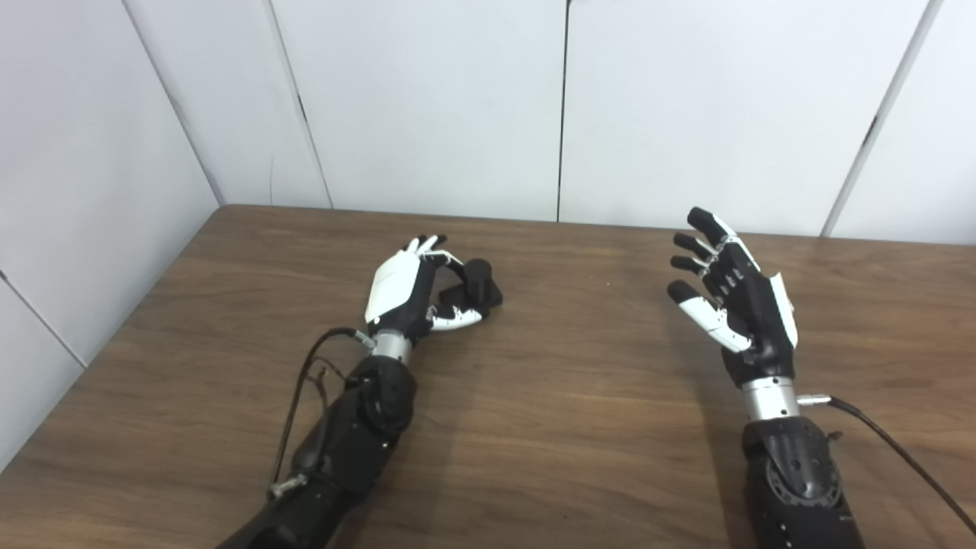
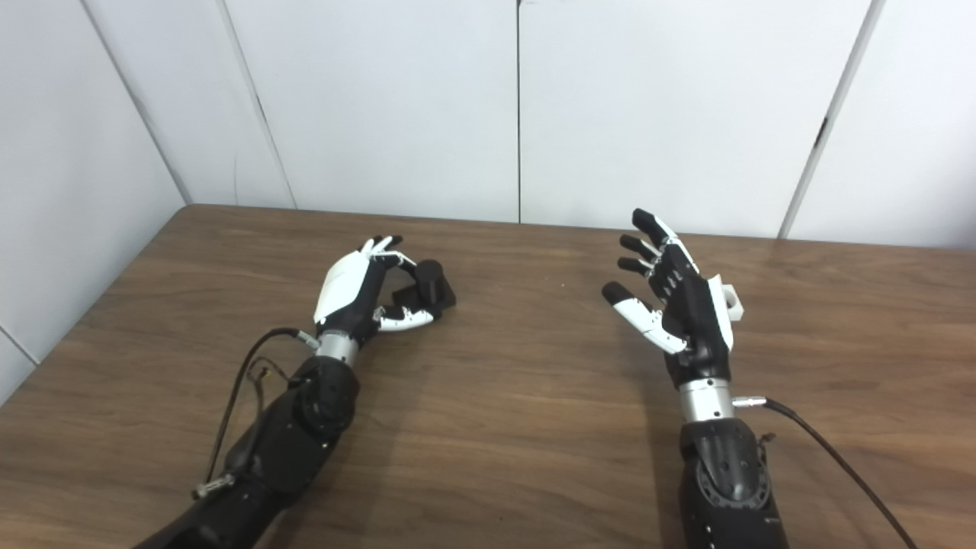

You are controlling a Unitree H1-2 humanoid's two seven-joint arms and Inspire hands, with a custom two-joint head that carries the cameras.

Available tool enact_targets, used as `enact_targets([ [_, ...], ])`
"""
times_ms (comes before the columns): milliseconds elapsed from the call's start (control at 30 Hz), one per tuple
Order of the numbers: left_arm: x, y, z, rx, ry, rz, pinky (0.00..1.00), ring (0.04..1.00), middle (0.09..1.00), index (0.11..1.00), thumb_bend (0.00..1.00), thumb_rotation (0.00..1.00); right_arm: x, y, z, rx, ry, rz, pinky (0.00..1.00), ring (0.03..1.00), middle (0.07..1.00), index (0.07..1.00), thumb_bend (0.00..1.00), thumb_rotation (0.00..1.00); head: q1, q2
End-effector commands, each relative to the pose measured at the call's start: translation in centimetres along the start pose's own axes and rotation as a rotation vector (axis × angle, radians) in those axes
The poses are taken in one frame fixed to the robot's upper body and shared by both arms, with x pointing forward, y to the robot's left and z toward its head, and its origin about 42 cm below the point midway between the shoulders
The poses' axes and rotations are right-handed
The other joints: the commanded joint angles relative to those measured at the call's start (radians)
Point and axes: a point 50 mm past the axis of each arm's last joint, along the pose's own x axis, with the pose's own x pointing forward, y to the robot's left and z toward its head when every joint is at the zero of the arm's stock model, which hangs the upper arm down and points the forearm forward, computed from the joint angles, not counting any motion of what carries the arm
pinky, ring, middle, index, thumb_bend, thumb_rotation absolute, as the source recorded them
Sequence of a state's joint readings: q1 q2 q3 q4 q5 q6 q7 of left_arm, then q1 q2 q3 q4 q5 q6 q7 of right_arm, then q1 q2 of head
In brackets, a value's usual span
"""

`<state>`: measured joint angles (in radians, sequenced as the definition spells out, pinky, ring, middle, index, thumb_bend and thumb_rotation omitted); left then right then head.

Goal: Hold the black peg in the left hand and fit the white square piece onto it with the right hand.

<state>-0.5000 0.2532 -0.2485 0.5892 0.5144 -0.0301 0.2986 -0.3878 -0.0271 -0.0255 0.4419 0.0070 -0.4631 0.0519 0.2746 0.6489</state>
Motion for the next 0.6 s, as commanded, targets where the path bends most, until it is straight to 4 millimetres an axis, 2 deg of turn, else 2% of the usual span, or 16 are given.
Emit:
enact_targets([
  [0,-0.1,0.4,-0.6,0.023,-0.055,-0.120,1.00,1.000,0.938,0.492,0.52,0.08,-9.3,-2.4,-5.7,-0.025,0.263,-0.050,0.74,0.817,0.883,0.852,0.73,0.50,0.001,0.001],
  [233,0.0,0.4,-0.1,-0.003,-0.141,-0.212,1.00,1.000,0.923,0.493,0.52,0.08,-9.2,-2.2,-5.7,-0.031,0.261,-0.041,0.72,0.803,0.878,0.846,0.74,0.51,-0.001,0.004],
  [567,-0.7,-1.7,1.5,0.001,-0.220,-0.322,0.98,0.998,0.921,0.494,0.52,0.08,-9.4,-2.4,-5.7,-0.017,0.262,-0.038,0.74,0.818,0.885,0.859,0.71,0.50,-0.002,0.007],
])
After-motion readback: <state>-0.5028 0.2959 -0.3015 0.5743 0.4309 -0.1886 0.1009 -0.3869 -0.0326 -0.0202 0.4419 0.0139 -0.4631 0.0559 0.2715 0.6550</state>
